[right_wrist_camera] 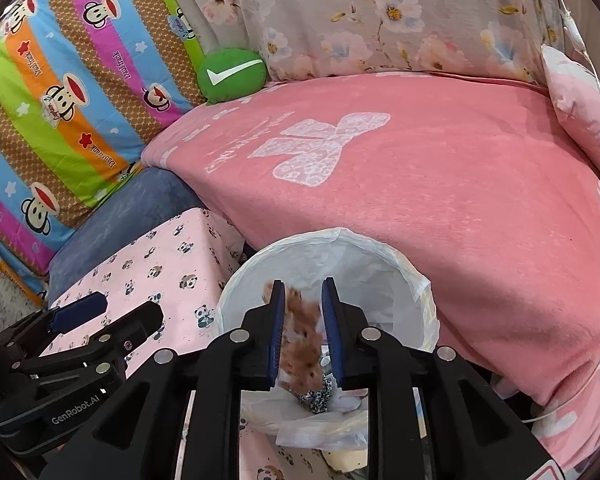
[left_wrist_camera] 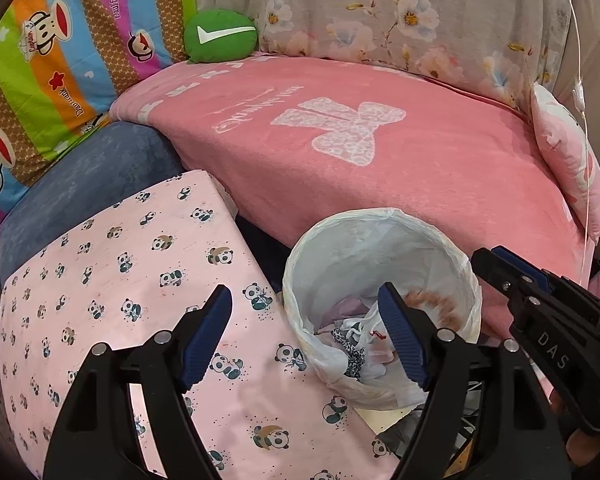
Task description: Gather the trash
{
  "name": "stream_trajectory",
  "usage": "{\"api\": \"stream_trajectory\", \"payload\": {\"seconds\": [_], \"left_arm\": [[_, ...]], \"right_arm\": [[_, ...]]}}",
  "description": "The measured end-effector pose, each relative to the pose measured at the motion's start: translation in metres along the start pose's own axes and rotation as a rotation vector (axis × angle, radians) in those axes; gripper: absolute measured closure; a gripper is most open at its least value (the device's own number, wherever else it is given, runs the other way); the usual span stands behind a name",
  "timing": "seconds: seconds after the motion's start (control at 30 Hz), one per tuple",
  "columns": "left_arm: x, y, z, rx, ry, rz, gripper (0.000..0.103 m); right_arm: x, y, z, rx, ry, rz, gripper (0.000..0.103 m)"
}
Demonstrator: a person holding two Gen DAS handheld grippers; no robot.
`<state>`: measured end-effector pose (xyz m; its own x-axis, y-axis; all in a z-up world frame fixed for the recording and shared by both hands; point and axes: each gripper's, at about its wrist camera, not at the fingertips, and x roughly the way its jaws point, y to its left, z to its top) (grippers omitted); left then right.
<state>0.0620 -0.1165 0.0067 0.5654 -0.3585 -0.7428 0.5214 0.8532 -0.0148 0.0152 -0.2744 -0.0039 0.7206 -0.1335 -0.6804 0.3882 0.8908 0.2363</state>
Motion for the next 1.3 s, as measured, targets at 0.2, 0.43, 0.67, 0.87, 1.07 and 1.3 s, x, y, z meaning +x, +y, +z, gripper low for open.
{"api": "stream_trajectory", "payload": {"seconds": [0.2,0.43,0.67,0.87,1.07,1.3], "left_arm": [[-0.001,0.008,-0.004,-0.017,-0.002,0.020,0.031],[-0.003,0.013,-0.010,-0.024,-0.003,0.046,0.030],[-0.008,0.018,-0.018,-0.026,-0.007,0.076,0.026],[-0.011,0.018,-0.027,-0.012,-0.010,0.113,0.020],[-0.013,0.017,-0.035,0.006,-0.013,0.143,0.016],[-0.012,0.015,-0.045,0.004,0.003,0.153,0.014]], "right_arm": [[0.001,0.009,-0.001,-0.017,0.006,0.006,0.081],[-0.002,0.021,-0.007,-0.049,0.008,0.001,0.074],[-0.006,0.029,-0.016,-0.105,0.009,-0.018,0.068],[-0.011,0.033,-0.026,-0.139,0.012,-0.032,0.061],[-0.017,0.035,-0.036,-0.177,0.000,-0.064,0.050],[-0.024,0.031,-0.045,-0.199,0.001,-0.099,0.039]]}}
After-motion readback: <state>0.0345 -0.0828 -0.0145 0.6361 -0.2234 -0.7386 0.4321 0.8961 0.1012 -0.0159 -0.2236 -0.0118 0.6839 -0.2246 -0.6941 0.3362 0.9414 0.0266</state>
